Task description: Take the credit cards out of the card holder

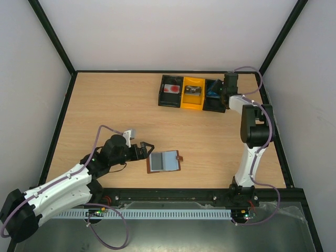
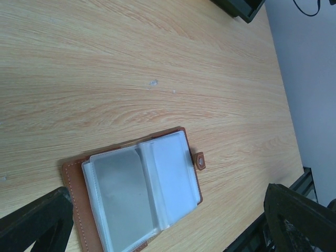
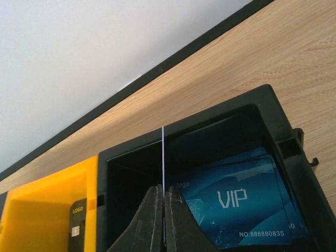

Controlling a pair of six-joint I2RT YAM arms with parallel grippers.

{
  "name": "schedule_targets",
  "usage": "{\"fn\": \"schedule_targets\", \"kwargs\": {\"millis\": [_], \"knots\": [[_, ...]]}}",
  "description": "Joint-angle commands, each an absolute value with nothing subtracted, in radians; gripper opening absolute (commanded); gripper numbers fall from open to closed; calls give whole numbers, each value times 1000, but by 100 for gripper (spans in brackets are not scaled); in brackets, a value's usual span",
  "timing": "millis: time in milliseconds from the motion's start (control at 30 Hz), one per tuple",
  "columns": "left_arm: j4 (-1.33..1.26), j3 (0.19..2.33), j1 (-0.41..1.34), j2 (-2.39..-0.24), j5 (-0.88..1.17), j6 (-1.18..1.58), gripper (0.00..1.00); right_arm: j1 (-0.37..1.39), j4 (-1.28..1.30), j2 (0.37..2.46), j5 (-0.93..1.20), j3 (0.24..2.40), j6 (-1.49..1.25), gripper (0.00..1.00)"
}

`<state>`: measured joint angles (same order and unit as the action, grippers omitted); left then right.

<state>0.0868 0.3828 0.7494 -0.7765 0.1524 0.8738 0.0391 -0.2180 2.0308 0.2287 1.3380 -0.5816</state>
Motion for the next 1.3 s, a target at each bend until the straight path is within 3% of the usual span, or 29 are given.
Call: {"fn": "schedule_targets", "kwargs": {"millis": [0,300,567,733,1267], "knots": [[63,388,741,-806,165,851,100,28,-192,2075,218,1390,-565,2],[52,389,738,-817,185,846,100,20,-181,2107,203,1416,-577,5],[98,400,736,-809,174,854,100,17,-68,2087,149,1493,-582,23],[96,388,736,-798,204,862,100,17,-4,2020,130,1479,-601,29],[80,352,736,-815,275,902,94,45,108,1669,362,1118,-649,33]]}}
